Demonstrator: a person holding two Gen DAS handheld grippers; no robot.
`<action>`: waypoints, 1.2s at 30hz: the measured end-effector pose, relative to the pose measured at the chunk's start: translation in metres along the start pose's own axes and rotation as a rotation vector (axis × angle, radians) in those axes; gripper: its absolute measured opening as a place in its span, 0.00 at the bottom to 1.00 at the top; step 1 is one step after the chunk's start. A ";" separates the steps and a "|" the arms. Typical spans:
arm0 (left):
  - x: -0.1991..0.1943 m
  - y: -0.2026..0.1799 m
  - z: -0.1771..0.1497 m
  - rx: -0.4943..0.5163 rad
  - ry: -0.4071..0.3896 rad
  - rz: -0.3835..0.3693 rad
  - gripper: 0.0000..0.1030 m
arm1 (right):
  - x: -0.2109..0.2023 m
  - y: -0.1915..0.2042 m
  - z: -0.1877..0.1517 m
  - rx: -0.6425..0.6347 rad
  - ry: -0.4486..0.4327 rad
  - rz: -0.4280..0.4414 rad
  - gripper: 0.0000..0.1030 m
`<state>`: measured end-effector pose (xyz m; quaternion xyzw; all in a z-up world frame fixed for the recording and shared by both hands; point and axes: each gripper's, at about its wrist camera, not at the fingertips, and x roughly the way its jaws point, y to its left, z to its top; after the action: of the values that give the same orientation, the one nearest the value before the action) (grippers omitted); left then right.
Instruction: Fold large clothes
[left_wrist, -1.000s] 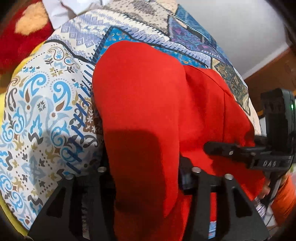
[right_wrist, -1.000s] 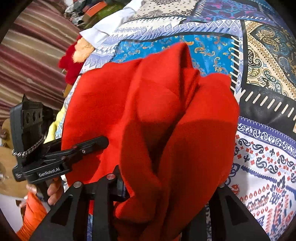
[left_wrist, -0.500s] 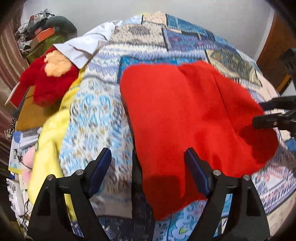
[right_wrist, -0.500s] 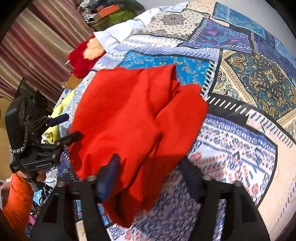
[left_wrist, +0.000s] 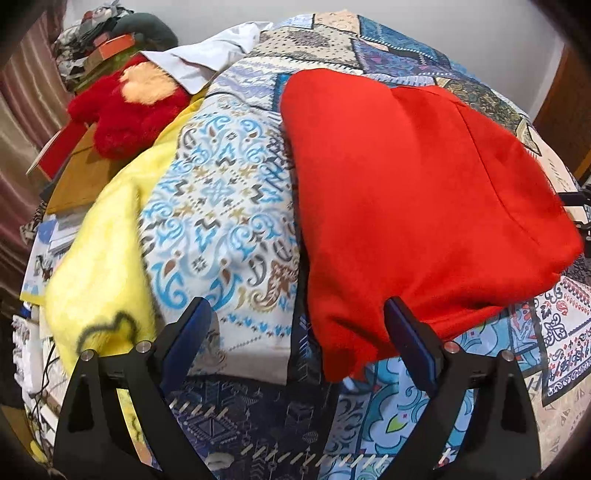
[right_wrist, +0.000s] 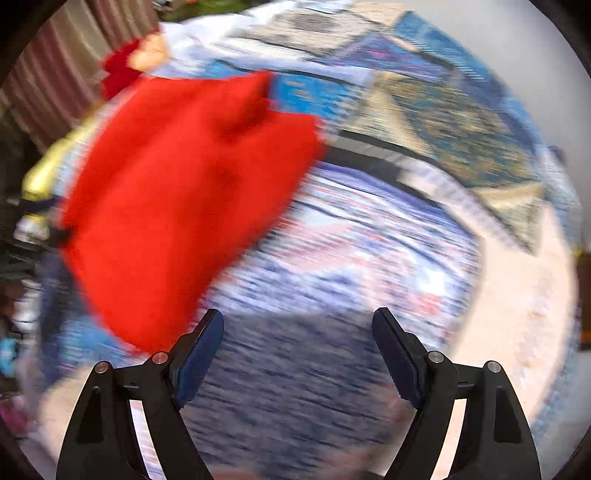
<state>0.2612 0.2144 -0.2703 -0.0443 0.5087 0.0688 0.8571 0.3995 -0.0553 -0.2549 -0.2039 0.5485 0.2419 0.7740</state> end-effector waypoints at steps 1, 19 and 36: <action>-0.003 0.000 -0.001 -0.007 0.004 -0.001 0.93 | -0.002 -0.004 -0.005 -0.002 0.000 -0.022 0.78; -0.231 -0.047 0.016 -0.027 -0.503 0.012 0.92 | -0.239 0.066 -0.024 0.015 -0.671 0.125 0.78; -0.364 -0.090 -0.044 -0.051 -0.870 -0.014 0.92 | -0.363 0.122 -0.119 0.097 -1.037 0.078 0.78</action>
<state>0.0654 0.0924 0.0289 -0.0356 0.0977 0.0879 0.9907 0.1354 -0.0818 0.0453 -0.0006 0.1111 0.3138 0.9430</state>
